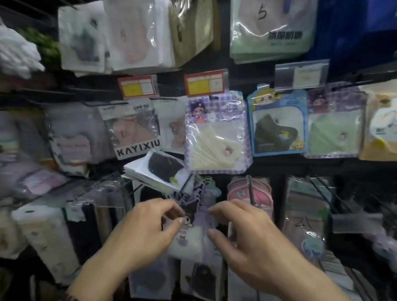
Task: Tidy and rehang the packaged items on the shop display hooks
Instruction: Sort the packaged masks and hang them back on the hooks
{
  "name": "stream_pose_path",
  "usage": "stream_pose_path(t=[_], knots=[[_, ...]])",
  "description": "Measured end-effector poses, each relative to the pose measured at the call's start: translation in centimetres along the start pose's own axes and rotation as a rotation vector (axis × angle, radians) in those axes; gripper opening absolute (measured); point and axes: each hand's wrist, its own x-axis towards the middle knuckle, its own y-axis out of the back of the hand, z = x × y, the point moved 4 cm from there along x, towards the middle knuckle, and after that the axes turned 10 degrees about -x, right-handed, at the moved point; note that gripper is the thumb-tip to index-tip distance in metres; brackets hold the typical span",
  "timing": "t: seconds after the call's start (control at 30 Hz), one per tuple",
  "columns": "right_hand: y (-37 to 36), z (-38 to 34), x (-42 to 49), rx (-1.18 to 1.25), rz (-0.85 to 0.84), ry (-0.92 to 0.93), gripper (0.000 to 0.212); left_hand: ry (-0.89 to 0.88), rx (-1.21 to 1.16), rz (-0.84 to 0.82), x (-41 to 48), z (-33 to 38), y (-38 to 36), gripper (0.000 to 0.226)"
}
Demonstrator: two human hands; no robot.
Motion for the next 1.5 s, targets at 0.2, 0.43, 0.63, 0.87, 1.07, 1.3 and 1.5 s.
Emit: stream_pose_path(t=[0.2, 0.43, 0.63, 0.87, 1.07, 1.3, 1.5], knots=[[0.4, -0.4, 3.4, 0.06, 0.133, -0.018, 0.028, -0.052, -0.104, 0.03, 3.4, 0.5, 1.7, 0.006], [2.5, 3.3, 8.4, 0.014, 0.315, -0.348, 0.05, -0.034, -0.335, 0.132, 9.3, 0.7, 2.6, 0.051], [3.6, 5.0, 12.4, 0.084, 0.352, -0.598, 0.081, 0.099, -0.496, 0.08, 14.3, 1.1, 1.4, 0.087], [2.7, 4.5, 14.4, 0.196, 0.359, -0.711, 0.037, 0.135, -0.595, 0.082, 17.4, 1.6, -1.0, 0.047], [2.0, 4.1, 13.9, 0.183, 0.407, -0.647, 0.027, 0.118, -0.683, 0.073, 16.7, 1.3, -1.2, 0.04], [0.9, 3.1, 13.7, 0.176, 0.44, -0.61, 0.051, 0.109, -0.733, 0.138, 15.4, 1.2, -0.8, 0.038], [-0.2, 2.7, 13.4, 0.11, 0.525, -0.622, 0.058, 0.03, -0.782, 0.235, 14.1, 1.6, -0.2, 0.033]])
